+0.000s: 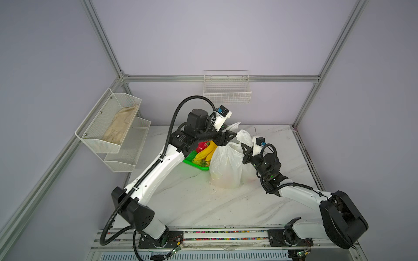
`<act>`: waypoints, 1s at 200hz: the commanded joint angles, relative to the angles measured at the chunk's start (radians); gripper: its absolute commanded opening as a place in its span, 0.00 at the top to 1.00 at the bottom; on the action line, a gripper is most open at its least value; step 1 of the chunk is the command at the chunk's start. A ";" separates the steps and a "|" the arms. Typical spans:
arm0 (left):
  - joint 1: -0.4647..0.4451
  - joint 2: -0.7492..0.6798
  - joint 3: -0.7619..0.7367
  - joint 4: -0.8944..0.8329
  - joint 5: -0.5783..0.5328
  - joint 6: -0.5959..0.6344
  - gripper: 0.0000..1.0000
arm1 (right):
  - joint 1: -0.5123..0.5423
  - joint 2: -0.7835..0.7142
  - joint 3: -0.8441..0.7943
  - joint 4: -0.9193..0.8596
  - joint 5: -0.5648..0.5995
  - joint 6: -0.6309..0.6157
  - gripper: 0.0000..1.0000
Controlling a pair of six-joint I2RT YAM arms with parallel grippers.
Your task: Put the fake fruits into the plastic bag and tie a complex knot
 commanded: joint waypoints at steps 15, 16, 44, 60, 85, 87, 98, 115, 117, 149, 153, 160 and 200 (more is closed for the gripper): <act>0.044 -0.038 -0.135 0.170 -0.227 -0.134 0.21 | -0.009 -0.040 0.012 0.002 -0.038 0.044 1.00; 0.044 -0.035 -0.133 0.169 -0.225 -0.137 0.21 | -0.009 -0.040 0.012 0.002 -0.038 0.043 1.00; 0.047 0.062 -0.056 0.168 -0.163 -0.164 0.12 | -0.012 -0.032 0.019 0.005 -0.046 0.047 1.00; 0.050 0.125 0.003 0.165 -0.104 -0.175 0.10 | -0.014 -0.029 0.021 0.007 -0.048 0.052 1.00; 0.049 0.196 0.067 0.166 -0.021 -0.179 0.12 | -0.014 -0.029 0.024 0.002 -0.049 0.057 1.00; 0.049 0.201 0.069 0.166 -0.019 -0.177 0.12 | -0.014 -0.029 0.024 0.002 -0.048 0.057 1.00; 0.049 0.225 0.084 0.165 -0.013 -0.167 0.18 | -0.015 -0.031 0.024 0.001 -0.048 0.057 1.00; 0.054 0.254 0.094 0.189 0.020 -0.161 0.36 | -0.016 -0.028 0.029 -0.005 -0.049 0.058 1.00; 0.055 0.255 0.093 0.196 0.026 -0.161 0.38 | -0.017 -0.026 0.031 -0.007 -0.049 0.059 1.00; 0.059 0.216 0.001 0.304 0.113 -0.081 0.70 | -0.053 -0.019 0.058 -0.092 -0.087 0.075 0.99; 0.060 0.202 -0.020 0.318 0.127 -0.062 0.75 | -0.061 -0.021 0.063 -0.110 -0.096 0.074 0.99; 0.063 0.180 -0.059 0.339 0.161 -0.030 0.84 | -0.075 -0.020 0.073 -0.134 -0.113 0.072 0.98; 0.064 0.053 -0.276 0.408 0.182 0.065 0.97 | -0.188 0.038 0.148 -0.218 -0.303 0.159 0.95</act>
